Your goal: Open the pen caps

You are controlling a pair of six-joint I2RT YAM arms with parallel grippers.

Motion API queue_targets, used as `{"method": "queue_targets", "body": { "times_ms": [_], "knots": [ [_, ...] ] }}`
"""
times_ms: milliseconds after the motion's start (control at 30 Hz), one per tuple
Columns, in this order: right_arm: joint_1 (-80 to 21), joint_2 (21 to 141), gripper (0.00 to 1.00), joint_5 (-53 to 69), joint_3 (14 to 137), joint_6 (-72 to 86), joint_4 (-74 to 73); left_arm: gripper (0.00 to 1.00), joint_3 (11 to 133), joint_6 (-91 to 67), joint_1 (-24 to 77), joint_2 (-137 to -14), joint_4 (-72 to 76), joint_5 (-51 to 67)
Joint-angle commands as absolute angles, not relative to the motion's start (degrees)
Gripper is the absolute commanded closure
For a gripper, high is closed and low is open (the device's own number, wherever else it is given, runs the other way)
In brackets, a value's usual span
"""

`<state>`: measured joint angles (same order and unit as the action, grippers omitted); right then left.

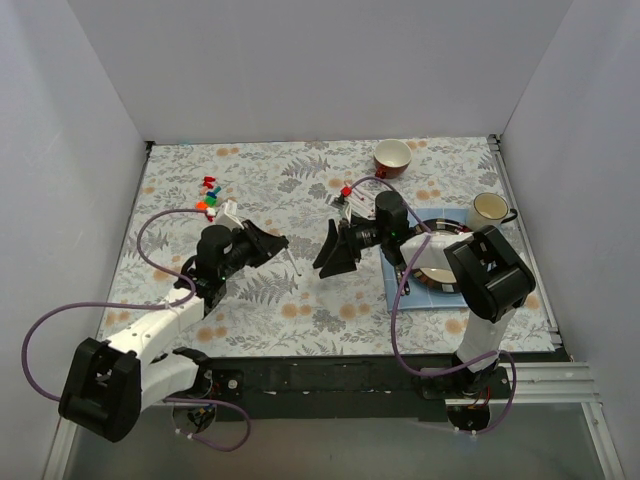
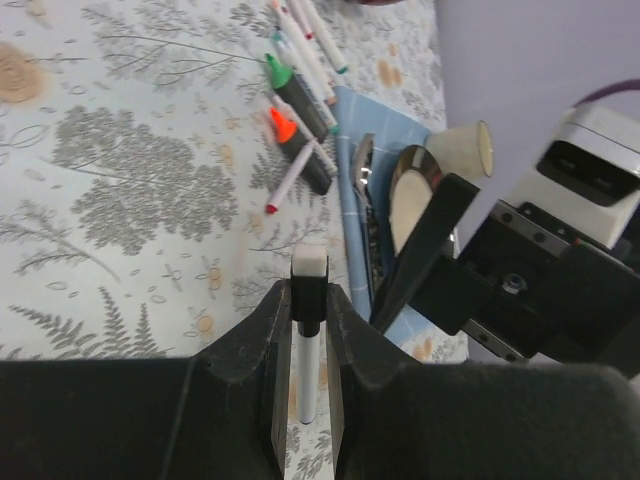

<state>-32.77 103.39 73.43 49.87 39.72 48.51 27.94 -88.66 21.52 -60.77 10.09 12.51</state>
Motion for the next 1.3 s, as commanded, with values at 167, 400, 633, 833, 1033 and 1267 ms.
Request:
{"method": "queue_targets", "body": {
  "times_ms": [167,400,633,833,1033,1267],
  "knots": [
    [-35.7,105.3,0.1,73.6,52.2,45.9,53.5,1.0,25.9,-89.2,25.6,-61.5,30.0,19.0],
    [-36.3,106.0,0.15,73.4,52.7,46.4,53.3,1.0,23.4,-91.3,27.5,-63.6,36.1,19.8],
    [-36.4,105.9,0.32,72.4,53.2,46.1,52.5,1.0,23.9,-91.7,31.3,-67.6,40.3,18.2],
    [-36.1,105.7,0.64,71.3,54.0,43.6,48.3,1.0,23.2,-90.8,33.3,-66.9,41.5,15.5],
    [-35.5,104.9,0.99,70.7,54.7,41.3,45.0,1.0,21.5,-89.6,33.5,-63.7,40.3,11.6],
    [-35.5,103.8,0.99,71.1,55.9,36.9,40.0,0.85,21.4,-89.2,33.4,-63.5,40.8,11.9]
  ]
}}
